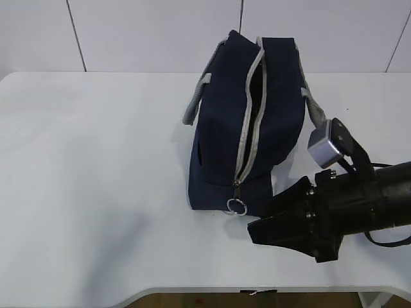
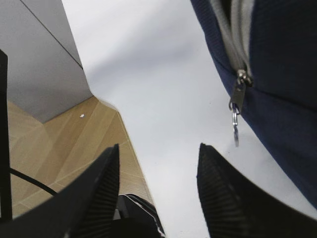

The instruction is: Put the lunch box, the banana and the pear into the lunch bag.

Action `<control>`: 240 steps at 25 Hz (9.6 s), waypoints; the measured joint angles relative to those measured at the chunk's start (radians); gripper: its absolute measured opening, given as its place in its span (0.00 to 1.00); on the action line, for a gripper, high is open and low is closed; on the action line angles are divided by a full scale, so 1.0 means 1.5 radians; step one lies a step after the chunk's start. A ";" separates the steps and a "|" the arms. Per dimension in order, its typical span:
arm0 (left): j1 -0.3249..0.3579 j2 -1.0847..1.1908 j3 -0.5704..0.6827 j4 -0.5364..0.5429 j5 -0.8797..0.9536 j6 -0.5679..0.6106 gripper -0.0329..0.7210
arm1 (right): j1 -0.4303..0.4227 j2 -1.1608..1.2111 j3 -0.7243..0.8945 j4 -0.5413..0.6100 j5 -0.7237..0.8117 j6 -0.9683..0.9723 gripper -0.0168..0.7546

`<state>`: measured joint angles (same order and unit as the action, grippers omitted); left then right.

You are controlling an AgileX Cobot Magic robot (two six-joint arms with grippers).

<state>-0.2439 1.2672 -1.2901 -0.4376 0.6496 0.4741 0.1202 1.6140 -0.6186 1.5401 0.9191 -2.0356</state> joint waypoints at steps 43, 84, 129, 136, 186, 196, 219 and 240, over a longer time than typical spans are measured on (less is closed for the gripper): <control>0.000 0.000 0.000 0.000 -0.005 0.000 0.37 | 0.000 0.137 -0.027 0.177 0.001 -0.263 0.42; 0.000 0.000 0.000 0.000 -0.019 0.001 0.36 | 0.001 0.158 -0.041 0.150 0.008 -0.235 0.03; 0.000 0.010 0.000 -0.001 -0.032 0.001 0.36 | 0.001 -0.078 -0.041 0.091 -0.064 -0.146 0.03; 0.000 0.010 0.000 -0.001 -0.021 0.001 0.36 | 0.001 -0.078 -0.064 0.091 -0.056 -0.136 0.03; -0.034 0.047 0.138 -0.427 0.017 0.407 0.36 | 0.001 -0.101 -0.231 0.075 -0.076 -0.044 0.03; -0.034 0.047 0.303 -0.811 -0.018 0.796 0.36 | 0.001 -0.101 -0.231 0.085 -0.076 -0.041 0.03; -0.128 0.200 0.265 -0.897 -0.072 0.928 0.47 | 0.001 -0.101 -0.231 0.139 -0.083 -0.014 0.03; -0.163 0.230 0.229 -0.902 -0.126 0.907 0.47 | 0.001 -0.101 -0.231 0.140 -0.083 0.006 0.03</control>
<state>-0.4886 1.6120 -0.9470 -1.7902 0.4606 1.8350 0.1220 1.4621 -0.9655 1.7502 0.7942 -2.0262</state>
